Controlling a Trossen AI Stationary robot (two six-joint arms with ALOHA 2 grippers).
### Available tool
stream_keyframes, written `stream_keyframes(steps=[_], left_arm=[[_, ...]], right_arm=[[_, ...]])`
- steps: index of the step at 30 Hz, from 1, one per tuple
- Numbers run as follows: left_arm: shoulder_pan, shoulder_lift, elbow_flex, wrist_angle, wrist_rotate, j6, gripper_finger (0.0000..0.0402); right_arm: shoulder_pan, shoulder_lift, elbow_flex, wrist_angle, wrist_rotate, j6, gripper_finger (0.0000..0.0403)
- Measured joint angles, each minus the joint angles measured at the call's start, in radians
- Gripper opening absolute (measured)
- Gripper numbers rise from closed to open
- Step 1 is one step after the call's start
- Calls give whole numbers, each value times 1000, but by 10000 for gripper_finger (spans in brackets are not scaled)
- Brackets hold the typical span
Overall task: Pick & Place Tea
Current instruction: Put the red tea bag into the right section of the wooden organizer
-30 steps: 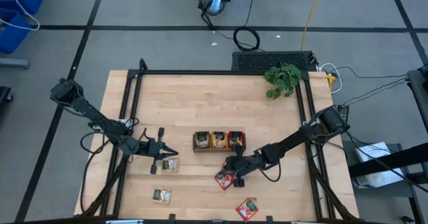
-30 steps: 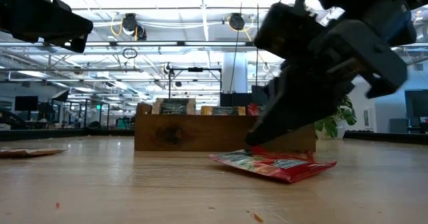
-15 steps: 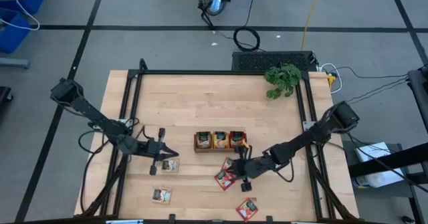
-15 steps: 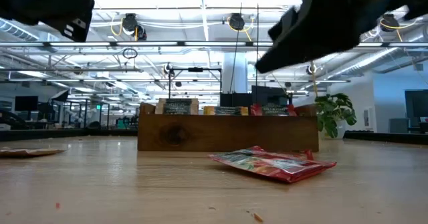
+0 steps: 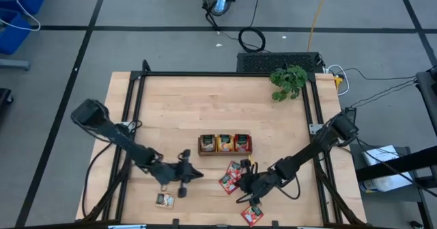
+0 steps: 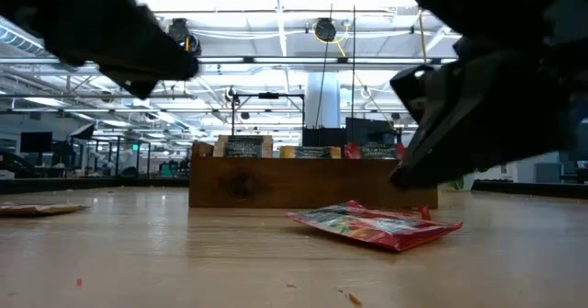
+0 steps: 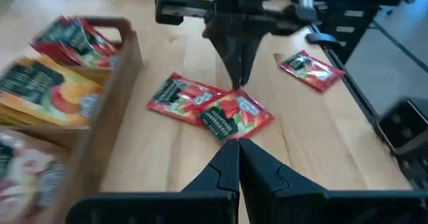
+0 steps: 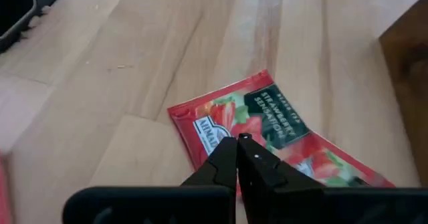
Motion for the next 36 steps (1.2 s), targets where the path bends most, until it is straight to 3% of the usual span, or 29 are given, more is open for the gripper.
stream_keyframes(steps=[6,16,25,36], left_arm=[[82,140,131,0,118,-98,38],[179,310,265,-45,321,-165,152],[185,384,316,-159,336,-255,206],[185,382,314,-155,339,-230,216]], right_arm=[[-22,84,1,123,-31,-37,1],[-55,174,6,143,-80,-41,0],[-51,195,-11,186,-59,-98,0],[37,77,-16,174,-6,-155,0]])
